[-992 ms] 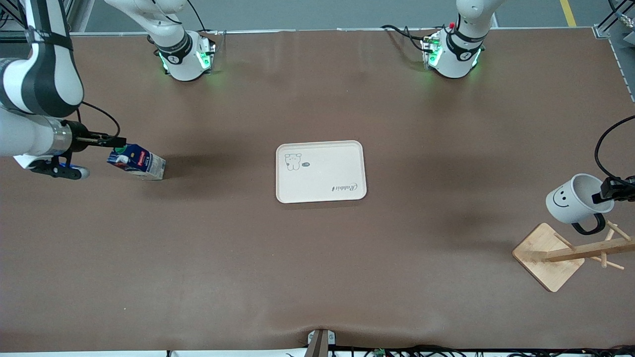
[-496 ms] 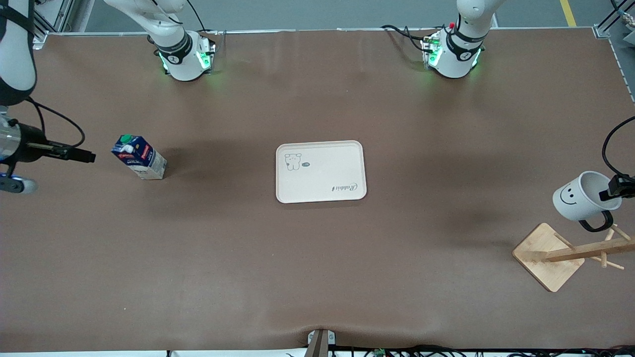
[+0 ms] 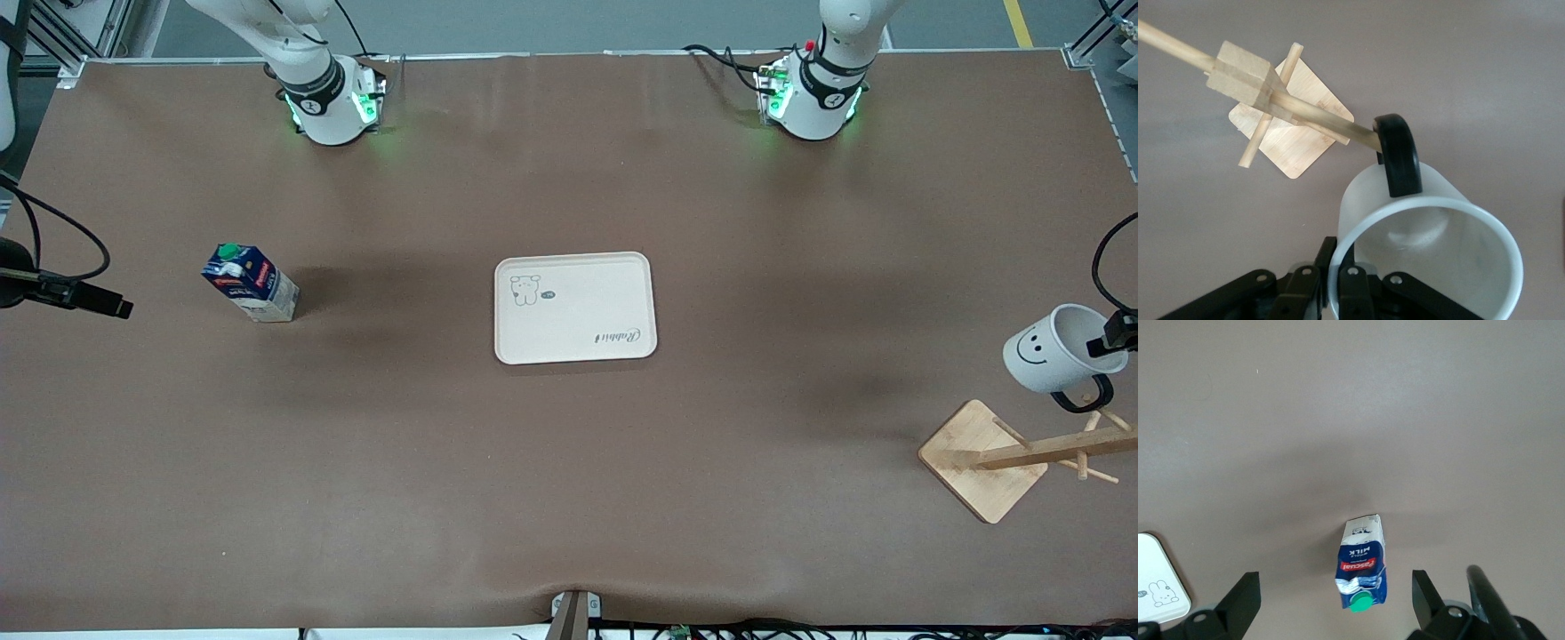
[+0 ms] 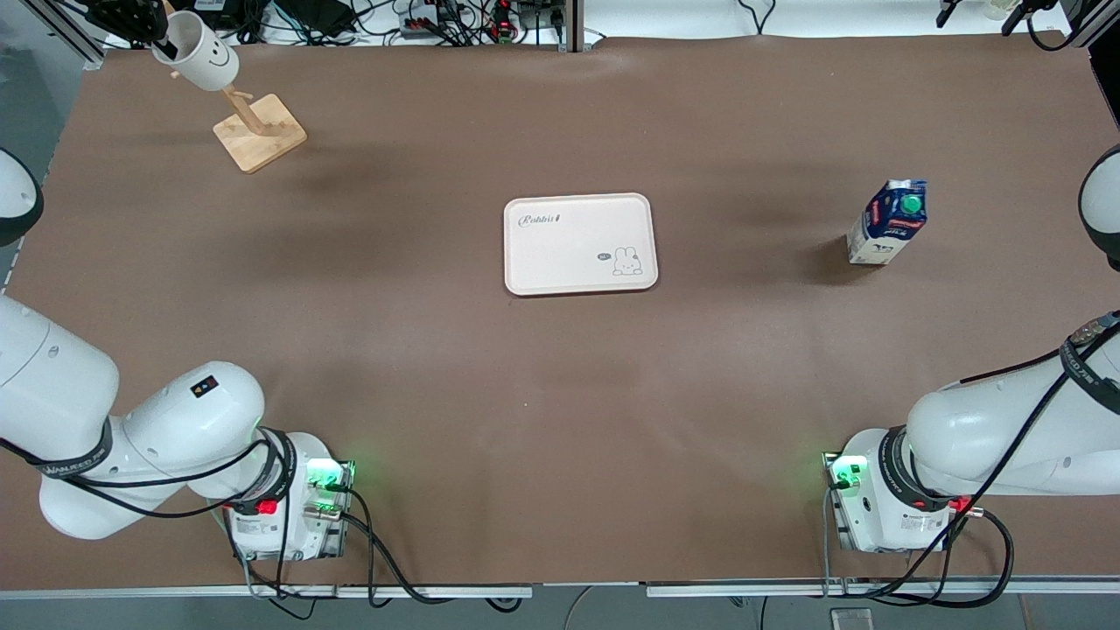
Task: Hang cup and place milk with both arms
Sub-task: 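Open the right gripper and withdraw it from the milk carton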
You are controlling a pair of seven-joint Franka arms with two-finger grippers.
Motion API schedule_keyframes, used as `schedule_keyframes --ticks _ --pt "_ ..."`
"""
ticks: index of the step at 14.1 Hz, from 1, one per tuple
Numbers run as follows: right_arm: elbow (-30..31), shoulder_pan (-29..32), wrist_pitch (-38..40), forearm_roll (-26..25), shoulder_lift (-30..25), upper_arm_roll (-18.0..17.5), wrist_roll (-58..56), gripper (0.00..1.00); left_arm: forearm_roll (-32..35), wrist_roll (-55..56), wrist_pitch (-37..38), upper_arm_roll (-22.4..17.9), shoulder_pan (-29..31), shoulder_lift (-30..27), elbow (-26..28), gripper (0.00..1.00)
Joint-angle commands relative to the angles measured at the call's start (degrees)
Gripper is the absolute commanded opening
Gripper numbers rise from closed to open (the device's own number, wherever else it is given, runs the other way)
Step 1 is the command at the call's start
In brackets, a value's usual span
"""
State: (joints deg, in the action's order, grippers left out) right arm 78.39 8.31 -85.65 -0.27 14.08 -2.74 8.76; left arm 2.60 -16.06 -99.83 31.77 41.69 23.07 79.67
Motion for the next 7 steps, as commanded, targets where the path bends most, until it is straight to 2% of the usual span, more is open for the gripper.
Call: schedule_keyframes --ticks 1,4,7 --pt "-1.5 -0.6 7.9 0.5 -2.0 -0.8 0.7 1.00 -1.3 -1.8 0.1 0.3 1.4 0.5 -0.5 0.00" --pt "-2.3 -0.1 8.1 1.0 -1.7 -0.5 0.8 1.00 -1.2 -4.4 -0.7 0.3 2.2 1.5 -0.5 0.00" --pt "-10.9 -0.7 9.3 0.3 -2.2 -0.7 0.4 1.00 -1.0 -5.3 -2.0 0.3 2.3 3.2 -0.7 0.00"
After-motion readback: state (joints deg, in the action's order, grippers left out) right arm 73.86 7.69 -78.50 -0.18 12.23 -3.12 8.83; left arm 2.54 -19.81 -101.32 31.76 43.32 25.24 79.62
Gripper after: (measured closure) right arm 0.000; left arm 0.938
